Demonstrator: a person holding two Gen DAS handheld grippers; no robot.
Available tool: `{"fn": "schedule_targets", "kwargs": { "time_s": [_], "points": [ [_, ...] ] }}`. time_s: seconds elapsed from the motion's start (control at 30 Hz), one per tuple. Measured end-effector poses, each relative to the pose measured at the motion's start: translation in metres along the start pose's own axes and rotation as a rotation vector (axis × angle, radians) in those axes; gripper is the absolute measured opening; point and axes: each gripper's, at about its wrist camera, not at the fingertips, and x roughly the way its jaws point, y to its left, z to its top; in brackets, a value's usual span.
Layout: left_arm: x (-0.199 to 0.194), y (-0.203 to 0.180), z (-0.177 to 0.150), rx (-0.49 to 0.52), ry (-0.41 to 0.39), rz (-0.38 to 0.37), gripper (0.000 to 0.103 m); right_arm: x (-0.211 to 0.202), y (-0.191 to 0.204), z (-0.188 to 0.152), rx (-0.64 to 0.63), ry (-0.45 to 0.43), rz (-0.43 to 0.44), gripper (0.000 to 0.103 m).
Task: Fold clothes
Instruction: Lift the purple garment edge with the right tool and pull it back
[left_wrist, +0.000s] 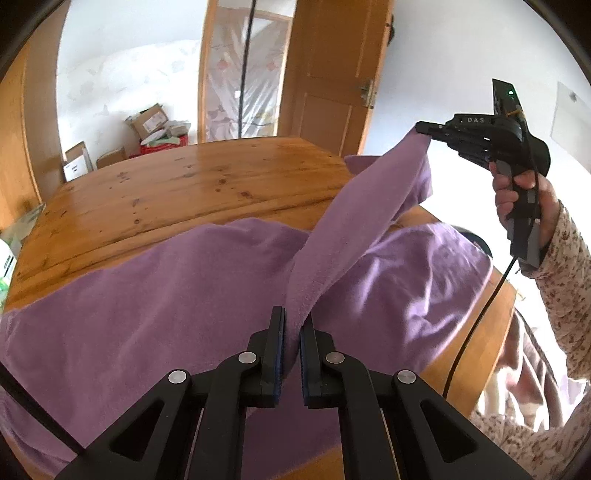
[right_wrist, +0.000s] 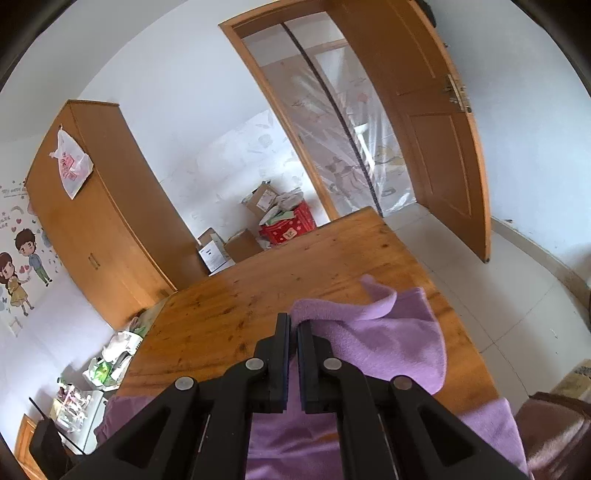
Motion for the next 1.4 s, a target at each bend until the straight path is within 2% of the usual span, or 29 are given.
{"fn": "schedule_targets", "kwargs": {
  "time_s": [0.3,0.67,0.87,0.97,1.17,1.4],
  "points": [
    [0.003,-0.014,-0.021,0.056,0.075,-0.027,0.008,-0.044,-0.035,-0.05,0.082,0.0,-0.047,0.004],
    [0.016,-0.015,-0.04,0.06,0.139,-0.039,0.008,-0.059,-0.057,-0.102,0.122,0.026,-0.138,0.004],
    [0.012,-0.018,-0.038,0.076,0.13,-0.038,0.008,-0.068,-0.062,-0.113,0.131,0.022,-0.15,0.004],
    [0.007,-0.016,-0.036,0.06,0.125,-0.067,0.008,-0.072,-0.066,-0.117,0.146,0.023,-0.148,0.004],
    [0.016,-0.019,-0.044,0.081,0.173,-0.056,0.009,-0.065,-0.078,-0.133,0.165,0.076,-0.178,0.004],
    [0.022,-0.017,-0.045,0.069,0.192,-0.056,0.012,-0.064,-0.089,-0.149,0.179,0.11,-0.198,0.004]
  ]
}}
